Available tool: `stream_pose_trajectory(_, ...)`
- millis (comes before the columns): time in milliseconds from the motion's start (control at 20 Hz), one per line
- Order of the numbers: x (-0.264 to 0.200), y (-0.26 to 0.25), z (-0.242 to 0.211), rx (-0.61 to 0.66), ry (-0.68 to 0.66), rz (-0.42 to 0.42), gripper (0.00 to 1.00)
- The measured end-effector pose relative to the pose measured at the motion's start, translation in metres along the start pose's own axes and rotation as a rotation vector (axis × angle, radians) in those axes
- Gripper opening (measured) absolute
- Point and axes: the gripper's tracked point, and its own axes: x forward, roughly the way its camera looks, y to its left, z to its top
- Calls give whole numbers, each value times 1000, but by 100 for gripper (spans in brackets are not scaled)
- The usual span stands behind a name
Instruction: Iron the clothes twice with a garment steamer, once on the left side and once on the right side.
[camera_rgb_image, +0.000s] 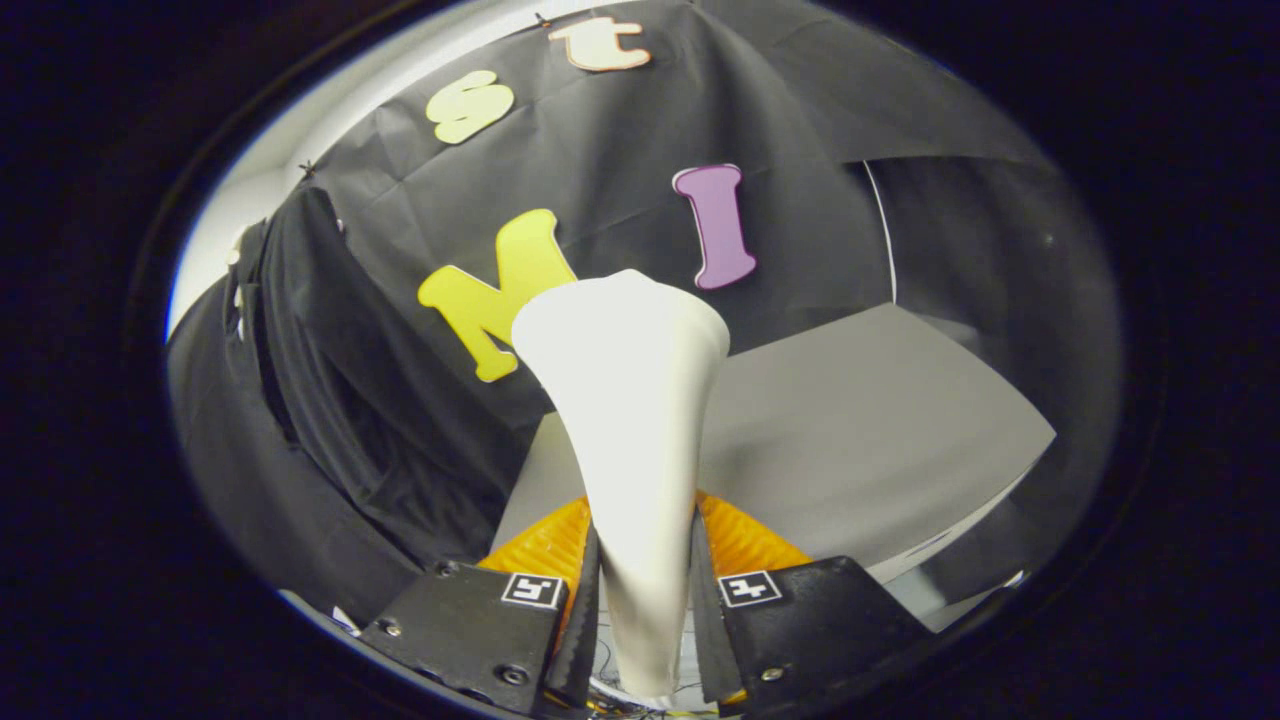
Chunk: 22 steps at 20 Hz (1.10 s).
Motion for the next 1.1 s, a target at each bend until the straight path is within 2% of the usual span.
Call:
stream_pose_trajectory(250, -40, 76, 17, -116, -118, 5, 43)
stream_pose_trajectory(500, -55, 150, 43, -183, -205, 9, 43)
stream_pose_trajectory(700, -63, 209, 60, -252, -274, -13, 43)
stream_pose_trajectory(850, -59, 253, 63, -289, -300, -2, 43)
stream_pose_trajectory(1100, -49, 313, 70, -341, -338, -37, 43)
